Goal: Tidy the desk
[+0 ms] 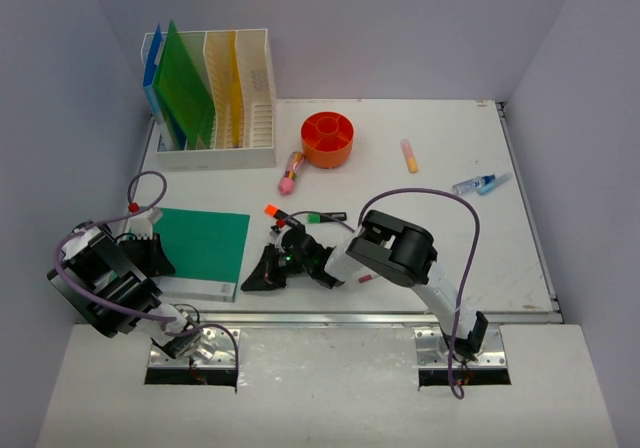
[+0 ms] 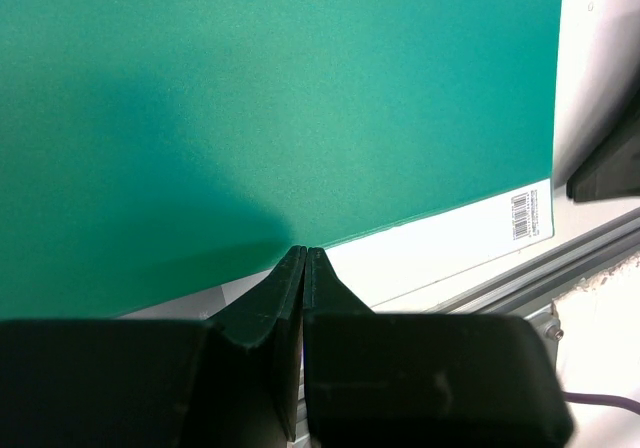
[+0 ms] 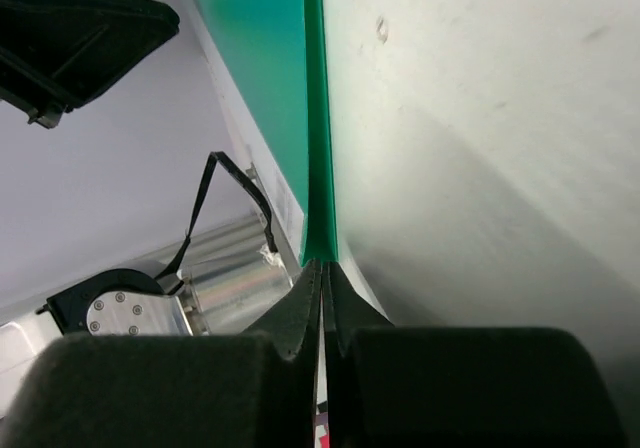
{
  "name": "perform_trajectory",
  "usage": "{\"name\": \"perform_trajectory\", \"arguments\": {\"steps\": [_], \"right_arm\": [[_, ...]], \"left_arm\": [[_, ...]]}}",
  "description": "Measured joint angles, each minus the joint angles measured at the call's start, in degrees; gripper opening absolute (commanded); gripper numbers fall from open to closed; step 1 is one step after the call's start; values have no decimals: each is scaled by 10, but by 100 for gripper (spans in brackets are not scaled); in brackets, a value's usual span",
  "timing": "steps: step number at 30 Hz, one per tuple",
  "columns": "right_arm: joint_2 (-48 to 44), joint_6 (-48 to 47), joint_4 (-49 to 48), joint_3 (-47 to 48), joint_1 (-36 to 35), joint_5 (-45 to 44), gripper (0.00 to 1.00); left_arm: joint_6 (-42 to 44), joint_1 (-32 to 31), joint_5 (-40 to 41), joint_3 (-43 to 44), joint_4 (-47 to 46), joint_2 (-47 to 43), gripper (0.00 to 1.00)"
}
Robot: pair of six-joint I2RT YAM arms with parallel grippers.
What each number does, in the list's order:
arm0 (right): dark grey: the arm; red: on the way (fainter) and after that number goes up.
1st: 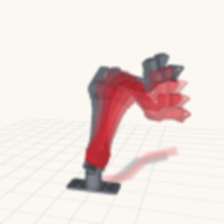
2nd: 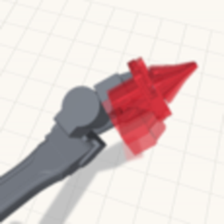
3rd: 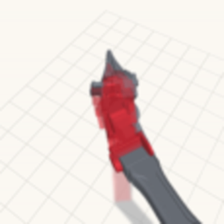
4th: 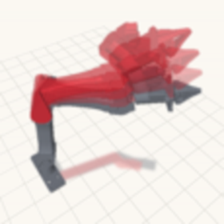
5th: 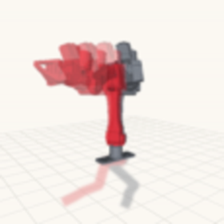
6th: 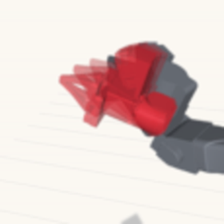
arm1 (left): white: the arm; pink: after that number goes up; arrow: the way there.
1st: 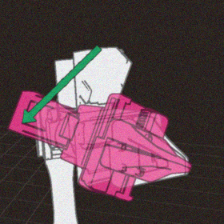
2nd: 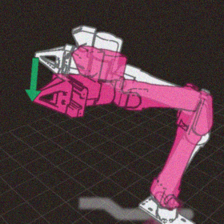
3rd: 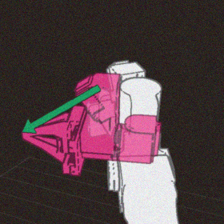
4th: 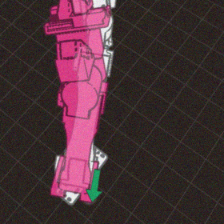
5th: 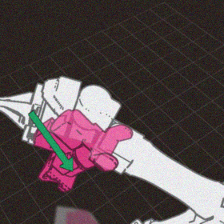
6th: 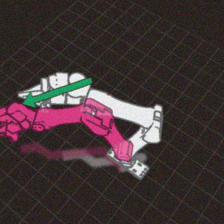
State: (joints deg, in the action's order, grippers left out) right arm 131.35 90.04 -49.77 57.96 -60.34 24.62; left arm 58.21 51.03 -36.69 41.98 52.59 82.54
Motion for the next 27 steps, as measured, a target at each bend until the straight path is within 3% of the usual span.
{"name": "perform_trajectory", "arguments": {"steps": [2,6,8,14,27], "right_arm": [[-1,-9,-10,-10,12,1,2],[-12,-30,-17,-36,29,0,31],[-14,-29,-25,-40,35,2,40],[-17,-17,-36,-31,23,-4,45],[19,-13,6,58,-19,-6,45]], "left_arm": [[0,0,0,0,1,0,0],[0,0,0,0,0,0,0],[0,0,0,0,0,1,0],[-3,0,5,0,-1,10,0],[-11,0,9,0,-2,21,0]]}}
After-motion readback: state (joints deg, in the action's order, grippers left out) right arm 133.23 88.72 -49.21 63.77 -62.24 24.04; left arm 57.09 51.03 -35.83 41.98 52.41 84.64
